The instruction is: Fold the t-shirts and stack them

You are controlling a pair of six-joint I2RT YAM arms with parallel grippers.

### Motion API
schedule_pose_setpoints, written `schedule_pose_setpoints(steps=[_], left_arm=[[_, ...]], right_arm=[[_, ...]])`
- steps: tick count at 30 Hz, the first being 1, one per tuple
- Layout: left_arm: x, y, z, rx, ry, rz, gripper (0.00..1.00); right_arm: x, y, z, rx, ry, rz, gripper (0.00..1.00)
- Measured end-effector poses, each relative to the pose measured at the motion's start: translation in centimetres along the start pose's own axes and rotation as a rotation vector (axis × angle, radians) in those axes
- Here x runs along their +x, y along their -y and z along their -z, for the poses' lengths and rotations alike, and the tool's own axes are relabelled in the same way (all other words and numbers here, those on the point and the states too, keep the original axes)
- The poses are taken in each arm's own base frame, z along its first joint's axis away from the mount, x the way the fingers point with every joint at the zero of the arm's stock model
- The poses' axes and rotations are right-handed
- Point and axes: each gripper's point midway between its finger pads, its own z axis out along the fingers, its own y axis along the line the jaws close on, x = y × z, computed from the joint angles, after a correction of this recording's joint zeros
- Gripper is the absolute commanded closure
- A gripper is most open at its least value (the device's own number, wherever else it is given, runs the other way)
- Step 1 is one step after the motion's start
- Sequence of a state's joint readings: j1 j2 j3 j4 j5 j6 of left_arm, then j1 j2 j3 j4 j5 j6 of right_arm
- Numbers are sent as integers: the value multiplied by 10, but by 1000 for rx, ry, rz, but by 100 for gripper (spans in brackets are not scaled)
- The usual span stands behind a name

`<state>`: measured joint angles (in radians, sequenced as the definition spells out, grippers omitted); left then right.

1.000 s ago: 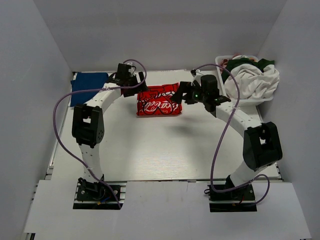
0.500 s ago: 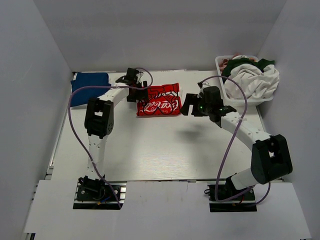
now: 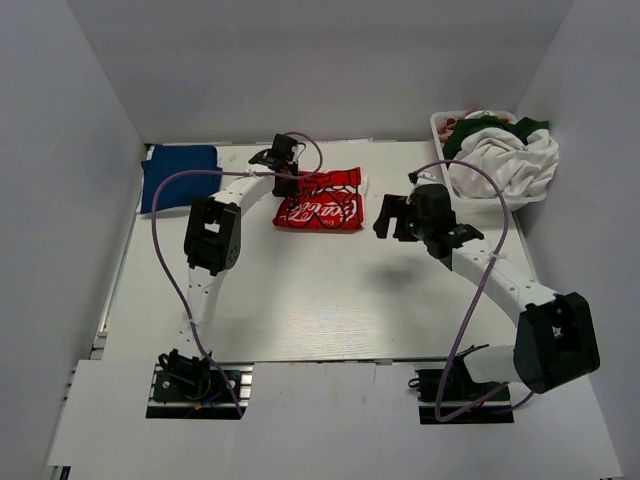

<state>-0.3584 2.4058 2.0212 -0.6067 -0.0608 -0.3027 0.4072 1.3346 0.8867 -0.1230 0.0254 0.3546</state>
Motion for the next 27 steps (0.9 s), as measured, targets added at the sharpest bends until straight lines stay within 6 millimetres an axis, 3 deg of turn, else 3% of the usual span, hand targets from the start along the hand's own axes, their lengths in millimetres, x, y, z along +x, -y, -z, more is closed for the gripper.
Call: schedule_pose_setpoints(steps=[4,10,13,18,21,23,27], left_arm=[[-3,-11,5,-105,28,-86,100],[-9,-62,34,-303,60,-240,100],[-32,-83,64,-377,125,-304,100],[-86,-103,124,-468,281,-368,100],[-108,-115,153,-515,344,-381,100],[-117,-124,168,-548,365,-396,100],[-124,-138,176,-579,364,-437,100]], right_arm=[[-1,7,3,35,20,1,10],[3,16,2,73,29,7,10],[5,19,2,83,30,16,10],[5,22,-1,98,31,23,10],[9,26,-5,117,18,24,10],[12,30,-7,132,8,24,10],[14,32,-8,143,3,24,10]])
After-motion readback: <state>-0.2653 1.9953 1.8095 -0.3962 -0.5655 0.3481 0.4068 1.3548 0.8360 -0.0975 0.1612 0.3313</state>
